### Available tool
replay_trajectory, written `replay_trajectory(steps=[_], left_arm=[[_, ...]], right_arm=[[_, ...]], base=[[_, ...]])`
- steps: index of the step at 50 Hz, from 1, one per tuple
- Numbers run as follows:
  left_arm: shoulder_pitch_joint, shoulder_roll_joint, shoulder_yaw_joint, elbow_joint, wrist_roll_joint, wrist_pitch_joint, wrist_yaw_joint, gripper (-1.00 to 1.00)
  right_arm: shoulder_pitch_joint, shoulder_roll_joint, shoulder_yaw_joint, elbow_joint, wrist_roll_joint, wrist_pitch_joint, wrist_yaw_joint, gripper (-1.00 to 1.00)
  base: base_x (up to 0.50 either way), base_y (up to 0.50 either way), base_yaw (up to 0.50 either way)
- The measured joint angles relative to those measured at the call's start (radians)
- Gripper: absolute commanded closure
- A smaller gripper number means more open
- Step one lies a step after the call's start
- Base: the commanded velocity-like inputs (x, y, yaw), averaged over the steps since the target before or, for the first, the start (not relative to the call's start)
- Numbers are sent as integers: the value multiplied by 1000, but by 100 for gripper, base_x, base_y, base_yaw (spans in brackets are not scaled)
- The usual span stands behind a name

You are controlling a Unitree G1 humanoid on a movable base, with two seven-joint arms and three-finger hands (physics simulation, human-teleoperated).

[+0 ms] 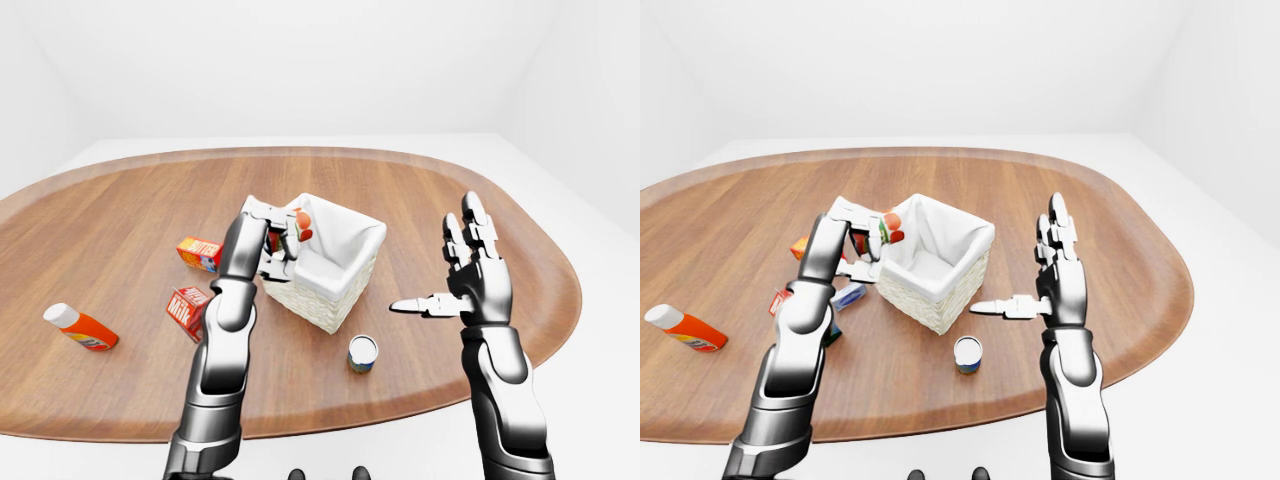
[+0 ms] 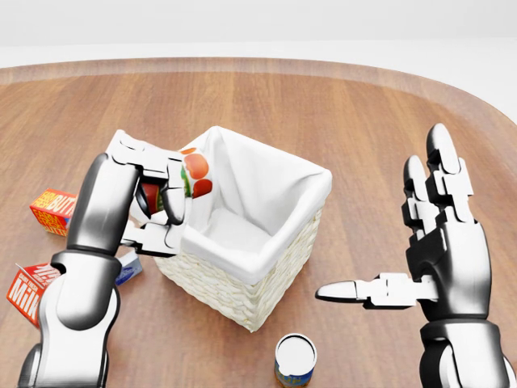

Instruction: Pick up the tomato sauce, and put it in the basket.

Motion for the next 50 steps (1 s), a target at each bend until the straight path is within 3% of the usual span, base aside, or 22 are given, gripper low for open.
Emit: replay_trajectory(steps=[16,27,36,50], left_arm=[[-134,23,11,148,17,0,10,100],[-210,34,14,267,37,-21,24,100],[-271,44,15,371,51,-49,39,100],[-382,59,13,593,83,-124,85,100]], right_arm=[[-1,0,0,2,0,0,-1,-100],[-1,0,0,7,0,0,-2,-100],[-1,0,0,8,0,0,-2,-100],[-1,1,2,12,-1,0,-3,-100]], base=[[0,0,0],[0,0,0],[0,0,0],[0,0,0]])
